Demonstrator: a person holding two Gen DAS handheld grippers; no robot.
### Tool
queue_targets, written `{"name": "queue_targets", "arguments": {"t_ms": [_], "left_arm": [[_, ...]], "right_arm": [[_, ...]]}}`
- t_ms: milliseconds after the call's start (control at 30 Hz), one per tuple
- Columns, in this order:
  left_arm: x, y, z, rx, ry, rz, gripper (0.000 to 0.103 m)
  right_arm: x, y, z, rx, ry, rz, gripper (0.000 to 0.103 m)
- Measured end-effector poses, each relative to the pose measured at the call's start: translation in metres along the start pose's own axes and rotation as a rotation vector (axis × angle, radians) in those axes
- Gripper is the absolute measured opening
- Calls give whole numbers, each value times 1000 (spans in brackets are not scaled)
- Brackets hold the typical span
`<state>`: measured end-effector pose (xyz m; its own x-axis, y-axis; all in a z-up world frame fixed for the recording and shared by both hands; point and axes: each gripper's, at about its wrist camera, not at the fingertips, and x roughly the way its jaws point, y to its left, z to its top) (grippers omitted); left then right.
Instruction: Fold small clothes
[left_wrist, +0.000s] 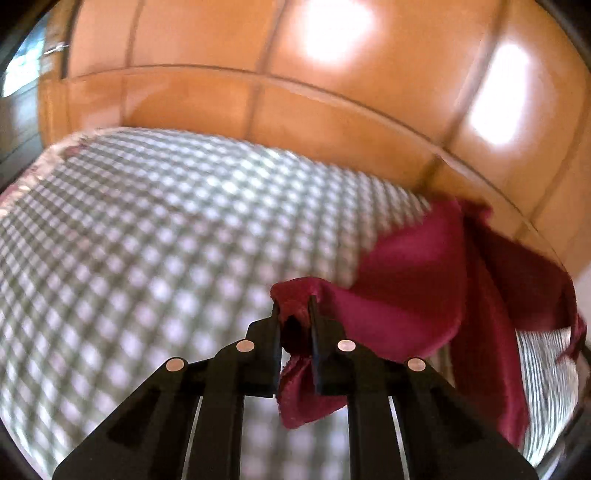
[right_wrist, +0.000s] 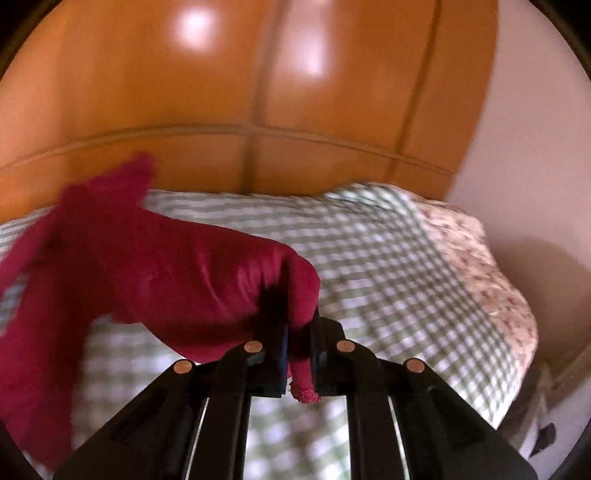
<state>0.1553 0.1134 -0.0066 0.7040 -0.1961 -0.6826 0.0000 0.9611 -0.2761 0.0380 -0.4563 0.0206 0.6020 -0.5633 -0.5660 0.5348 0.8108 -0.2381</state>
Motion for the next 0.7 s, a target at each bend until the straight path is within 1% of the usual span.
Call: {"name": "queue_targets", "arguments": {"t_ms": [33, 67, 100, 133, 167, 200, 233, 267, 300, 333, 400, 433, 467, 500, 567, 667, 700], "left_arm": [[1, 7, 11, -20, -8, 14, 11], [4, 16, 23, -47, -19, 36, 11], [6, 24, 31, -65, -23, 50, 11], [11, 33, 43, -88, -25, 77, 12], [13, 39, 51, -110, -28, 122, 13], [14, 45, 55, -129, -35, 152, 22], [14, 53, 60, -160, -36, 164, 29], [13, 60, 63, -187, -40, 162, 50], [13, 65, 65, -204, -49, 171, 68], [7, 70, 64, -225, -76, 183, 70], [2, 71, 61, -220, -81, 174, 70], [-2, 68, 56, -209, -81, 168, 70], [-4, 65, 53, -196, -82, 159, 70], [-5, 60, 48, -176, -79, 145, 70], [-8, 47, 35, -133, -68, 106, 70], [-12, 24, 13, -79, -29, 6, 70], [-12, 19, 8, -71, -17, -11, 70]], "right_arm": [[10, -3, 1, 5, 9, -28, 8], [29, -11, 6, 19, 33, -67, 8], [37, -21, 9, 34, 54, -78, 9], [50, -28, 12, 63, 93, -66, 17], [57, -34, 12, 93, 115, -47, 34], [59, -36, 13, 120, 121, -27, 41], [57, -41, 12, 145, 114, -11, 49], [51, -41, 10, 157, 107, -1, 54], [43, -39, 6, 174, 107, 41, 55], [35, -32, 6, 183, 117, 80, 55], [16, -18, -6, 217, 162, 277, 54], [7, -9, -12, 225, 187, 368, 52], [0, 5, -22, 235, 237, 506, 47], [-3, 13, -27, 241, 273, 586, 44], [-17, 48, -49, 236, 378, 791, 38], [-34, 94, -74, 235, 497, 980, 37], [-39, 111, -81, 238, 527, 1019, 38]]}}
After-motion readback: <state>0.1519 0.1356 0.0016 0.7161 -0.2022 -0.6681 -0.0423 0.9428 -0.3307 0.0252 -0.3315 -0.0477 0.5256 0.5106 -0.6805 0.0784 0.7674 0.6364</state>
